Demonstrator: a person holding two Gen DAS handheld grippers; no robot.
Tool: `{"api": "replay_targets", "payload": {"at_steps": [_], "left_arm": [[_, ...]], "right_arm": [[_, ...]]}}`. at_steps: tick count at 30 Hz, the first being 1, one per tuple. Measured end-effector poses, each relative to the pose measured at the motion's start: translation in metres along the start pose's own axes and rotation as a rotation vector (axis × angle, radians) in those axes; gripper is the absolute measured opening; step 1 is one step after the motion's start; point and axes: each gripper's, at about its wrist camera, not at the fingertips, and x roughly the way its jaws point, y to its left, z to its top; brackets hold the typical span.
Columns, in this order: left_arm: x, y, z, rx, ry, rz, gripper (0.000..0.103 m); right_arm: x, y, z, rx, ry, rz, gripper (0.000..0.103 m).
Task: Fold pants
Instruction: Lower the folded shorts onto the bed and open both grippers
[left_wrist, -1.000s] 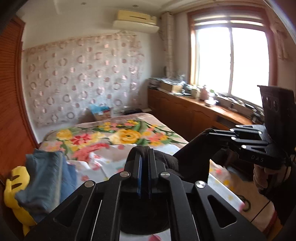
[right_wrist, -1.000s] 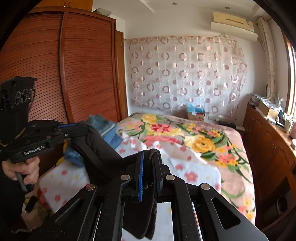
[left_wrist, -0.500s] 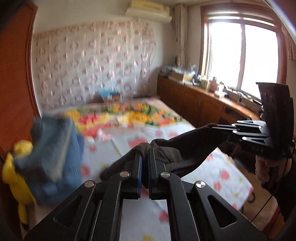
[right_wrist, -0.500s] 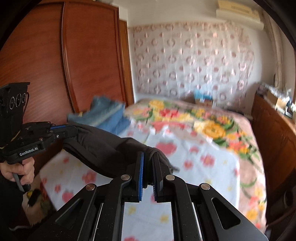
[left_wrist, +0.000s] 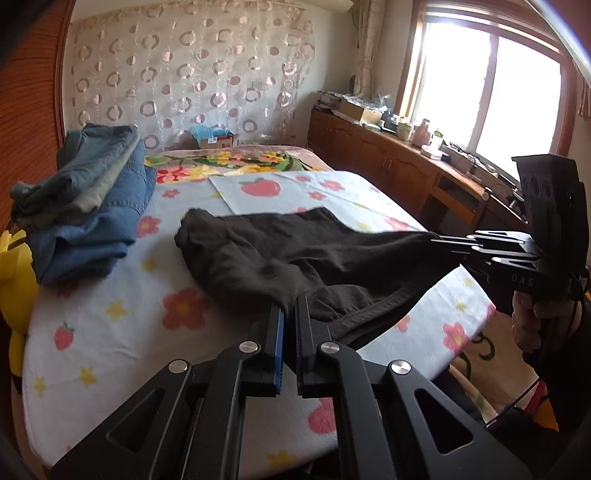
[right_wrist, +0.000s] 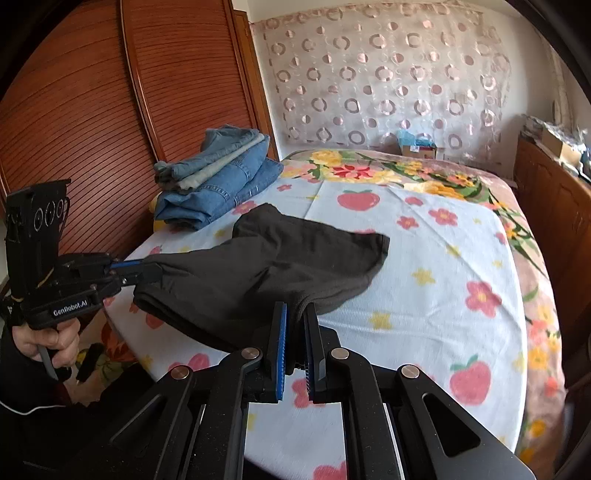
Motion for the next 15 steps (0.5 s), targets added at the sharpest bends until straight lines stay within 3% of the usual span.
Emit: {"api": "replay_targets", "payload": {"at_steps": [15], "left_arm": [[-0.023, -0.005, -0.021, -0.011, -0.01, -0.004, 0.006]], "right_arm": [[-0.021, 0.01, -0.026, 0.046, 0.015, 0.021, 0.008]]}}
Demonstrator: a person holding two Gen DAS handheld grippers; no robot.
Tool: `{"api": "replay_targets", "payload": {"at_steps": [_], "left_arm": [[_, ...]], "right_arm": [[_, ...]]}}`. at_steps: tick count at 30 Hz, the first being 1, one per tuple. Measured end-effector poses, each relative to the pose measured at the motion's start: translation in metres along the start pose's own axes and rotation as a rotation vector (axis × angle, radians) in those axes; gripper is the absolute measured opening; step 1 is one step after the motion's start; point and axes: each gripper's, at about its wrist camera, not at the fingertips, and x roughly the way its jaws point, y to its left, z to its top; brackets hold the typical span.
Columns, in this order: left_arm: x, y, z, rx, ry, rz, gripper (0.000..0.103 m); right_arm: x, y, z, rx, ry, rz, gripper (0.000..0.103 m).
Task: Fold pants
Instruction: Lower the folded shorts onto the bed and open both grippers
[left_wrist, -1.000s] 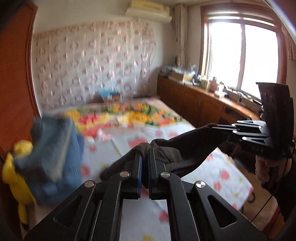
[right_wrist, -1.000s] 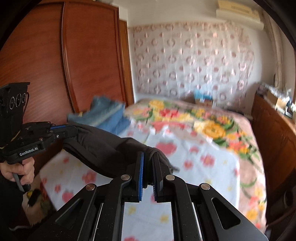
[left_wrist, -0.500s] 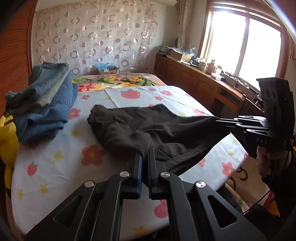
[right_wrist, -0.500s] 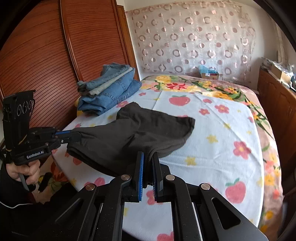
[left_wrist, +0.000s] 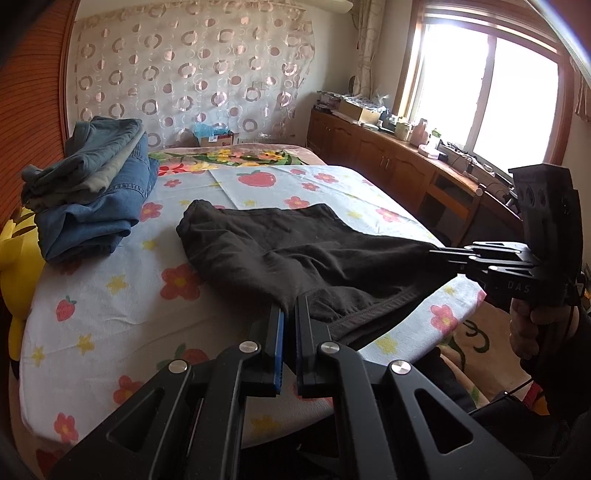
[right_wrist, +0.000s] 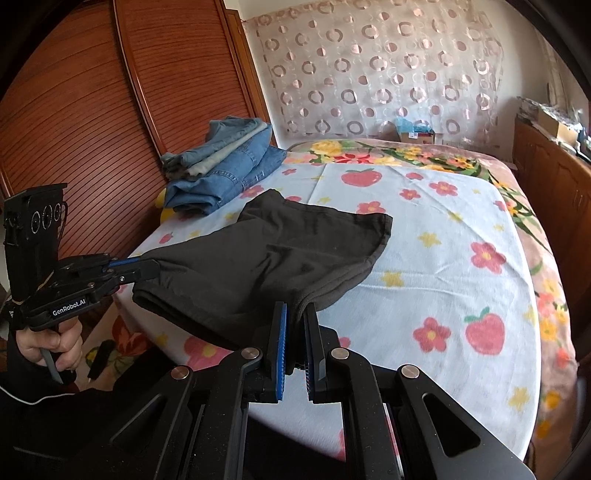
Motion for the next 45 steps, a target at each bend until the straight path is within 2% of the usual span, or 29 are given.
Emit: {"api": "replay_targets", "payload": {"at_steps": [9, 14, 22, 34, 45], "left_arm": [[-0.02, -0.005, 0.007, 0.014, -0.055, 0.0, 0.006], [-0.019, -0.004, 0.008, 0.015, -0.055, 0.0, 0.006], [0.001, 0.007, 0.017, -0.001, -0.038, 0.017, 0.006], [0.034, 0.017, 0.053, 0.026, -0.048, 0.046, 0.006], [0.064, 0.033, 0.059, 0.005, -0.022, 0.069, 0.006]], "right_arm": [[-0.013, 0.007, 0.002, -0.023, -0.047, 0.0, 0.008], [-0.008, 0.004, 0.001, -0.031, -0.051, -0.011, 0.008], [0.012, -0.003, 0.012, -0.025, -0.052, -0.02, 0.008], [0.051, -0.018, 0.037, 0.0, -0.071, -0.065, 0.008], [0.076, -0.029, 0.041, 0.024, -0.018, -0.076, 0.01]]}}
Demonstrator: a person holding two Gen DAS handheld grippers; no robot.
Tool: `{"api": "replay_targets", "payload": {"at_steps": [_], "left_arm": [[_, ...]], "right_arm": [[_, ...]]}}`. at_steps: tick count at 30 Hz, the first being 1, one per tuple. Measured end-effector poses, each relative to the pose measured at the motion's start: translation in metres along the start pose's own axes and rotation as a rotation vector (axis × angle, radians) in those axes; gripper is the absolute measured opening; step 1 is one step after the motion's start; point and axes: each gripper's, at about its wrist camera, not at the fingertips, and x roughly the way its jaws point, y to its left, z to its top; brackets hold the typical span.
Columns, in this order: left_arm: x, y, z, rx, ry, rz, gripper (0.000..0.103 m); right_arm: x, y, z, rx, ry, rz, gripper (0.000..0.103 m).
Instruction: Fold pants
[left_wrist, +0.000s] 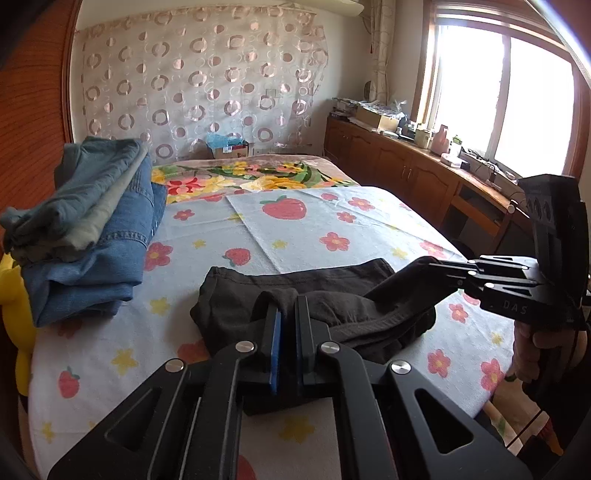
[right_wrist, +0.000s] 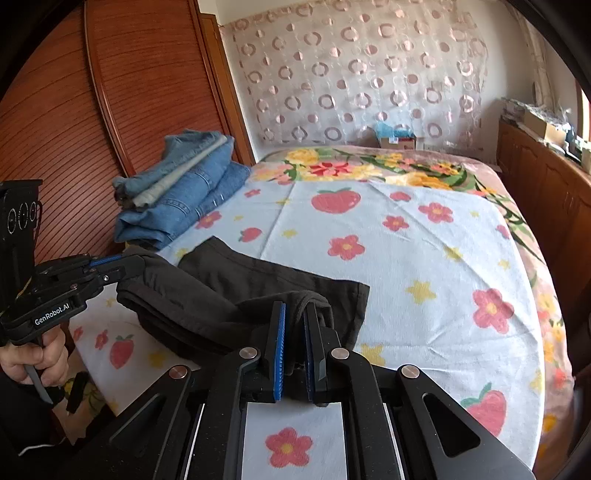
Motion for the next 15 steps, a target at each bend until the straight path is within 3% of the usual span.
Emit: {"api": "replay_targets", "payload": {"at_steps": [4, 6, 12, 15], "left_arm": [[0.01, 0.006, -0.002, -0.004, 0.039, 0.019, 0.018], [0.012, 0.011, -0.004, -0.022, 0.046, 0.019, 0.034], [0.014, 0.023, -0.01, -0.046, 0.053, 0.034, 0.064], [0.016, 0.026, -0.015, -0.049, 0.066, 0.029, 0.068]], "right_arm": [[-0.002, -0.002, 0.003, 0.002, -0.012, -0.014, 0.019], [-0.006, -0.003, 0.002, 0.003, -0.023, -0.032, 0.033], [-0.012, -0.005, -0.01, -0.012, -0.036, -0.044, 0.04], [-0.016, -0.003, -0.019, -0.025, -0.03, -0.045, 0.044]]}}
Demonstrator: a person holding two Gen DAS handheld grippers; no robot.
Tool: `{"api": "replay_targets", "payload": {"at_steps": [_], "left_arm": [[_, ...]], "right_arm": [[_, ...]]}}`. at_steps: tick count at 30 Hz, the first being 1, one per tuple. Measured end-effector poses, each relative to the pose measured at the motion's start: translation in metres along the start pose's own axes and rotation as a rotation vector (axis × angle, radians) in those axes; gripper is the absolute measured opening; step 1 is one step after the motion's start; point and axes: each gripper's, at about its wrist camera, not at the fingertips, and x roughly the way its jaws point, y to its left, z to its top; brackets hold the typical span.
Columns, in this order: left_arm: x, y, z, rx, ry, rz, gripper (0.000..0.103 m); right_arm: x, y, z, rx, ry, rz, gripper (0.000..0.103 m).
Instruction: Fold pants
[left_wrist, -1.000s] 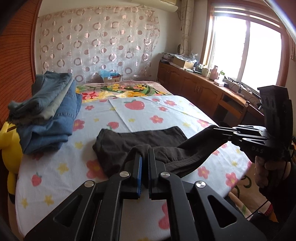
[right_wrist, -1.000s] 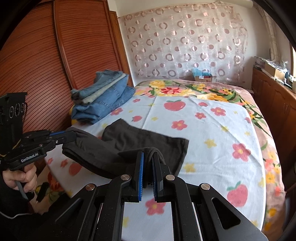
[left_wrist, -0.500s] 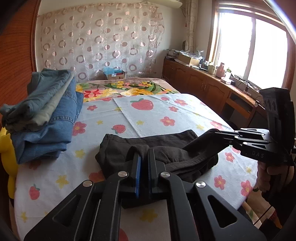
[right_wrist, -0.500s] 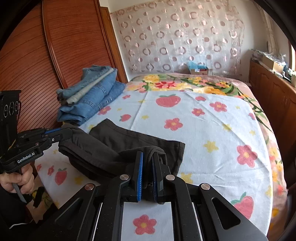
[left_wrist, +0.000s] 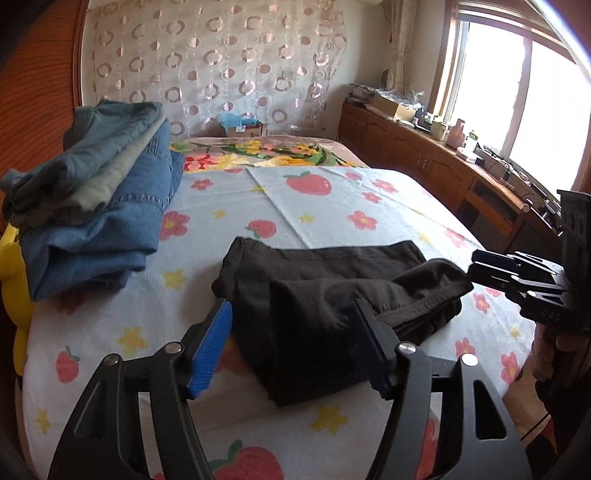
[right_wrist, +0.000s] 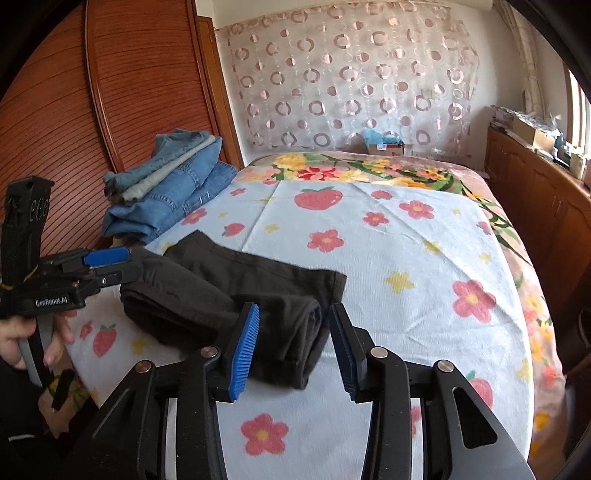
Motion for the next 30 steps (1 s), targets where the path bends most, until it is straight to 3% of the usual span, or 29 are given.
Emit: {"api": "replay_targets", "payload": {"at_steps": [8, 16, 24, 30], "left_arm": [[-0.012, 0.006, -0.019, -0.006, -0.005, 0.013, 0.068], [-0.005, 0.0, -0.029, 0.048, 0.031, 0.03, 0.068], [0.011, -0.003, -0.021, 0.068, 0.061, 0.028, 0.068], [0.028, -0.002, 0.004, 0.077, 0.061, 0.059, 0.068]], "right_arm": [[-0.018, 0.006, -0.013, -0.055, 0.015, 0.003, 0.05], [0.001, 0.005, -0.01, -0.094, 0.092, -0.028, 0.05], [0.025, 0.007, 0.005, -0.15, 0.148, -0.06, 0.05], [0.031, 0.005, 0.025, -0.132, 0.093, -0.088, 0.05]]}}
